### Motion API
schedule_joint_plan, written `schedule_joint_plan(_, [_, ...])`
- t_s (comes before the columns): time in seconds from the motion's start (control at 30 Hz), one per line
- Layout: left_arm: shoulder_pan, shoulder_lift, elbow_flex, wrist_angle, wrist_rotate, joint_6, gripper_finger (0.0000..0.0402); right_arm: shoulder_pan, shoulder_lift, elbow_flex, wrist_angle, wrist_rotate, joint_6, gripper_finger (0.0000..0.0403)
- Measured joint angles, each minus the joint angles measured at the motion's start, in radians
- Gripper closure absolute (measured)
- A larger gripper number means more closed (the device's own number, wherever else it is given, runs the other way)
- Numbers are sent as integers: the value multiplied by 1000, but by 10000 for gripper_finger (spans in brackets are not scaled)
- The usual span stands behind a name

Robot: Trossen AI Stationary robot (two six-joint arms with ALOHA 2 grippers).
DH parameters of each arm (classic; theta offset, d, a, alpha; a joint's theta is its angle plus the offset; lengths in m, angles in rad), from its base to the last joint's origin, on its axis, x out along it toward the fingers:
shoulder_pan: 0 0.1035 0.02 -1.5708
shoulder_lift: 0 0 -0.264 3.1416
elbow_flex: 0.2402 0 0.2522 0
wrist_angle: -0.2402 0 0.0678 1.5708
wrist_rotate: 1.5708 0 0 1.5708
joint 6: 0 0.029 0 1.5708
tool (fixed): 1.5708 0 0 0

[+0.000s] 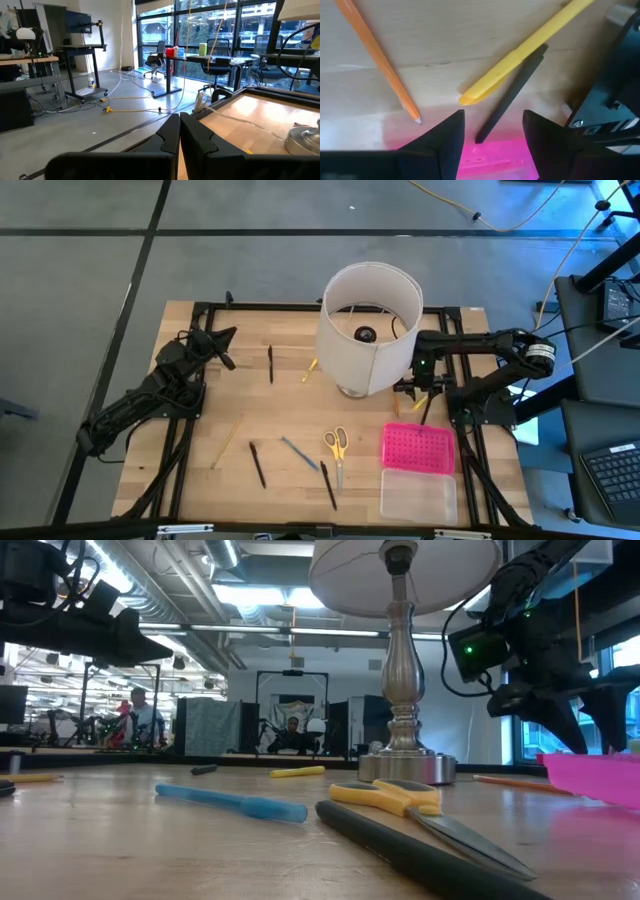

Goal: Pick & place school supplies into a supply box
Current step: Put the yellow pen into the supply box

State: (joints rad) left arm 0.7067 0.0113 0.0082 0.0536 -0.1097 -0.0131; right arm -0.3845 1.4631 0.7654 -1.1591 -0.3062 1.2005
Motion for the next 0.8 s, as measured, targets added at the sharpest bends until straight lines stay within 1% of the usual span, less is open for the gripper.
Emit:
schedule_joint_plan(0.2, [0,0,0,1,0,0,395,11,0,0,10,17,50,199])
schedule_joint_plan(0.5, [0,0,0,6,0,-11,396,-15,0,0,3,8,100,199])
schedule_joint_plan(0.67, [0,0,0,3,7,-27,395,-24,0,0,-71,0,109,199])
schedule_joint_plan(0.8, [0,0,0,3,35,-28,396,-25,-2,-1,-127,-4,155,199])
